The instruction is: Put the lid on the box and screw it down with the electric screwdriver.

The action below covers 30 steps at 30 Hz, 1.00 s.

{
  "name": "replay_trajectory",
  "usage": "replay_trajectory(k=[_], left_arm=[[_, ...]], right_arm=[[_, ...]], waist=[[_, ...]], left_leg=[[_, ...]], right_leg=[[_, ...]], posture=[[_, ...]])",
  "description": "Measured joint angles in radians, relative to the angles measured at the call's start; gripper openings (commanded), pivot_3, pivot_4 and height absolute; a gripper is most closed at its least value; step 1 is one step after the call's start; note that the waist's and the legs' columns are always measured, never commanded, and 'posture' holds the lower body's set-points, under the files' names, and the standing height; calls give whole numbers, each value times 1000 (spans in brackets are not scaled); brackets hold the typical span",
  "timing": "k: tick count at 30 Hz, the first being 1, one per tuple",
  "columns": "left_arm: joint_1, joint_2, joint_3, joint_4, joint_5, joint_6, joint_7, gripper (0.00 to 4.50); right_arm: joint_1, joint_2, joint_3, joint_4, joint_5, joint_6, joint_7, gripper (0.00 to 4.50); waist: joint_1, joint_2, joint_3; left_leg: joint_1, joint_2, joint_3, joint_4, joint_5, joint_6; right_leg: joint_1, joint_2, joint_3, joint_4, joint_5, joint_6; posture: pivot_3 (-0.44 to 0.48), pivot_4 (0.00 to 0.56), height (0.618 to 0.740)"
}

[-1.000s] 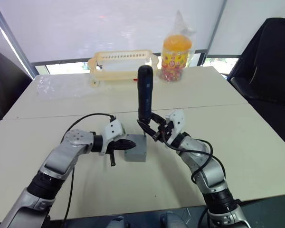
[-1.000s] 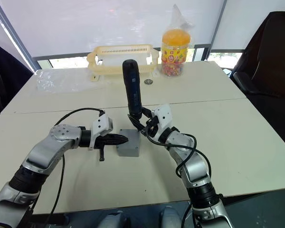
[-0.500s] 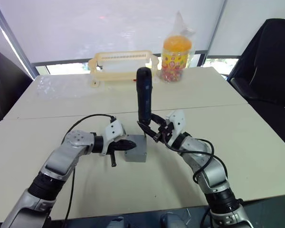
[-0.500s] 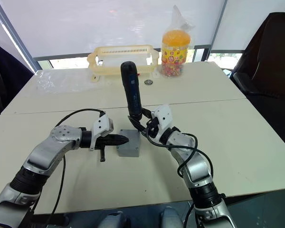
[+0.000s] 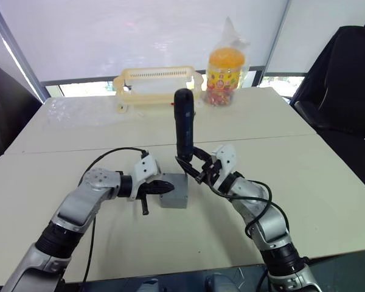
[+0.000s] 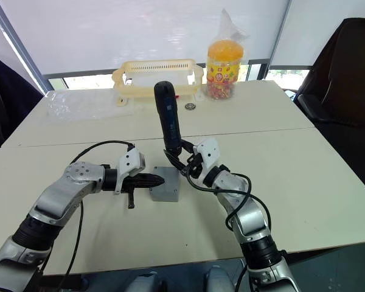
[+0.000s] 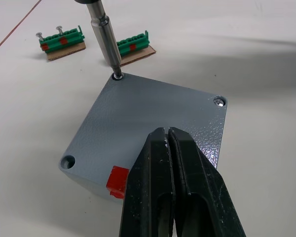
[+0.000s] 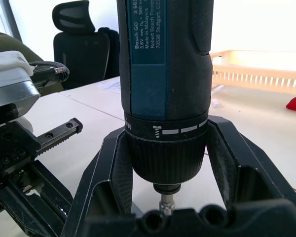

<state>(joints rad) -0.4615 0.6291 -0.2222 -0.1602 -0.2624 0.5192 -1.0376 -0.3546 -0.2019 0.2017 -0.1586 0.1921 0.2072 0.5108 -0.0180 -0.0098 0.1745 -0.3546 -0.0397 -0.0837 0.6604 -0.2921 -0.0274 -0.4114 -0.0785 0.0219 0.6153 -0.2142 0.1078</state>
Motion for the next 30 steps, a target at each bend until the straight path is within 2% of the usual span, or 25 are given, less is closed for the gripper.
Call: replay_trajectory(k=[30], left_arm=[[16, 1, 2, -16, -1, 1, 6, 43]], right_arm=[[13, 4, 7, 7, -23, -18, -7, 1766]], waist=[[0, 0, 0]], left_leg=[[0, 0, -1, -1, 0, 0]], right_leg=[[0, 0, 0, -1, -3, 4]], posture=[[0, 150, 740]])
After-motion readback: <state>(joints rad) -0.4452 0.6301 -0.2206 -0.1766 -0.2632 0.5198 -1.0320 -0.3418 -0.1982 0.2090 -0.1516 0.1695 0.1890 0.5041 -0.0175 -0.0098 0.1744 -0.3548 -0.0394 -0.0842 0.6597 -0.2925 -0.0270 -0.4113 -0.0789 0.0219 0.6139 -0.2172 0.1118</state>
